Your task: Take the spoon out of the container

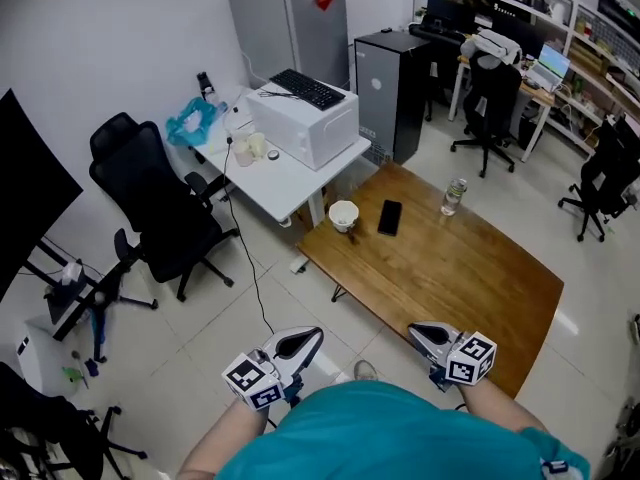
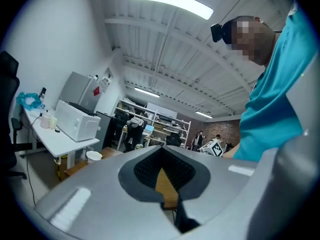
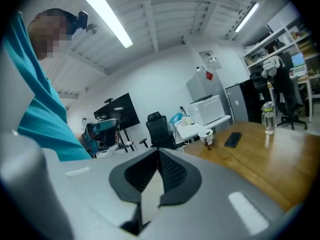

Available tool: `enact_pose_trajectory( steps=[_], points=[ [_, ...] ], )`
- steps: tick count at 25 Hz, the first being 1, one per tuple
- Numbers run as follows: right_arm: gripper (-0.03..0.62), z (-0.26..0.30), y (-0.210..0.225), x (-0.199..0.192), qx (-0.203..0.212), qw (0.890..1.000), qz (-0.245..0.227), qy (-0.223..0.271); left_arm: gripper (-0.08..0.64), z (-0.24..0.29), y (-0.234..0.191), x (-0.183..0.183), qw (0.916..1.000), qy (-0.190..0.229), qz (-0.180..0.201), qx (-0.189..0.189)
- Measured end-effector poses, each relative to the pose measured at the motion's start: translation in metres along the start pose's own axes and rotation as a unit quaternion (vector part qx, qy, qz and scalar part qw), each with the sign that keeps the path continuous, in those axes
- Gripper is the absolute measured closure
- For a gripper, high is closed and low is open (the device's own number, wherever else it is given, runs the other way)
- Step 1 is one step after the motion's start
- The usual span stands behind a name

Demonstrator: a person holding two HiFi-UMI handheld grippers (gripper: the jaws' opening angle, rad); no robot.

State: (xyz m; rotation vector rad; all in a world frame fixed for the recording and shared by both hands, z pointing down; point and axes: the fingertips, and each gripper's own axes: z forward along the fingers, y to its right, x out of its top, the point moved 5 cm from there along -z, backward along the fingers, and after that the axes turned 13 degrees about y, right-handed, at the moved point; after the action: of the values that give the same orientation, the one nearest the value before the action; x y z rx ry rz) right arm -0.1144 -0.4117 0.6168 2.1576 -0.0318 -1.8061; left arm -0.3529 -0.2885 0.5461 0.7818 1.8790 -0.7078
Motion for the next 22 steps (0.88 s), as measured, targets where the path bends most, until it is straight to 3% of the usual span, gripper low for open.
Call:
enact_pose_trajectory(
  steps=[7, 10, 13, 16, 19, 22],
  points=[
    [0.543, 0.1, 0.127, -0.026, 0.041, 0.998, 0.036, -0.031, 0.56, 0.033, -0.103, -0.039, 0.9971, -0.01, 0.02, 0.072],
    [0.489, 0.152, 0.184, -0.043, 0.015, 0.993, 0.103, -0.055, 0.56, 0.046, -0.147, -0.045, 0.9965, -0.012, 0.013, 0.082],
    [0.462, 0.19, 0.238, -0.071, -0.04, 0.983, 0.162, -0.078, 0.56, 0.049, -0.183, -0.053, 0.9965, -0.011, 0.006, 0.082],
    [0.416, 0.226, 0.291, -0.101, -0.114, 0.964, 0.219, -0.094, 0.56, 0.043, -0.217, -0.06, 0.9973, -0.007, -0.012, 0.072],
    [0.385, 0.261, 0.336, -0.133, -0.189, 0.932, 0.296, -0.089, 0.56, 0.029, -0.253, -0.066, 0.9984, -0.025, -0.026, 0.044],
    [0.371, 0.292, 0.366, -0.157, -0.238, 0.913, 0.317, -0.099, 0.56, 0.011, -0.292, -0.069, 0.9982, -0.039, -0.037, 0.024]
  ],
)
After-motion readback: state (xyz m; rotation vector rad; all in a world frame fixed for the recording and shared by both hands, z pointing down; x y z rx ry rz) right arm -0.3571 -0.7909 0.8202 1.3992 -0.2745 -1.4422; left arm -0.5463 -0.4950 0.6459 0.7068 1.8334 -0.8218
